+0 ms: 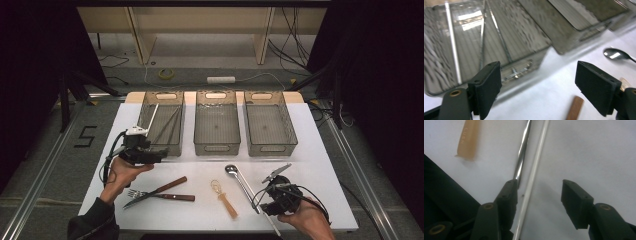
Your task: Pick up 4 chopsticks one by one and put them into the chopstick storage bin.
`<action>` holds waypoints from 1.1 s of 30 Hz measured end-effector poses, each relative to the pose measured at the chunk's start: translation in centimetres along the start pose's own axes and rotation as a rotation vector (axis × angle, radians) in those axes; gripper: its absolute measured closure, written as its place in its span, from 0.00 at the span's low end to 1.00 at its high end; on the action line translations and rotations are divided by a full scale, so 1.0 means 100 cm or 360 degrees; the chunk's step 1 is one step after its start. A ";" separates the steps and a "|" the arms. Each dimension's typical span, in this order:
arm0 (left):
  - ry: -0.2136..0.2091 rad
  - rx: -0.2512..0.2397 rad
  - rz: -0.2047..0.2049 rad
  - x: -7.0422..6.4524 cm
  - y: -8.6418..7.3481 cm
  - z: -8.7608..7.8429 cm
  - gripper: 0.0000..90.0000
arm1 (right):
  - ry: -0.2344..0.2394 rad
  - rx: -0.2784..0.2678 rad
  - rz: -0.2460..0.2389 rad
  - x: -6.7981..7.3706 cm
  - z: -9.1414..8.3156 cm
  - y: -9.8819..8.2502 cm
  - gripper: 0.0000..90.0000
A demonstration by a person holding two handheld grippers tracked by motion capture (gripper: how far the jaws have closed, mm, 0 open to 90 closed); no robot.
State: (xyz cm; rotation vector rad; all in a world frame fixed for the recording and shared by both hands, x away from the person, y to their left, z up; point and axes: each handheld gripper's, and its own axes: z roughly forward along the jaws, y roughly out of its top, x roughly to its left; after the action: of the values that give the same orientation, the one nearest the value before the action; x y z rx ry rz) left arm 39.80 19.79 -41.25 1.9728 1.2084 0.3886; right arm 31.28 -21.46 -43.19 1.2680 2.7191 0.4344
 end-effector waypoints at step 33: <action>-0.0107 -0.0091 0.0116 -0.047 -0.048 -0.022 0.21 | 0.0033 0.0230 0.0011 0.009 0.024 -0.001 0.88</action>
State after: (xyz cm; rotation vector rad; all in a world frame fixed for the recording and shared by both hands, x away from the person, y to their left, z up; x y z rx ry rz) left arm 33.16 17.92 -42.79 1.9692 1.0745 0.3866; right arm 31.10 -20.31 -45.46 1.3133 2.8092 0.2568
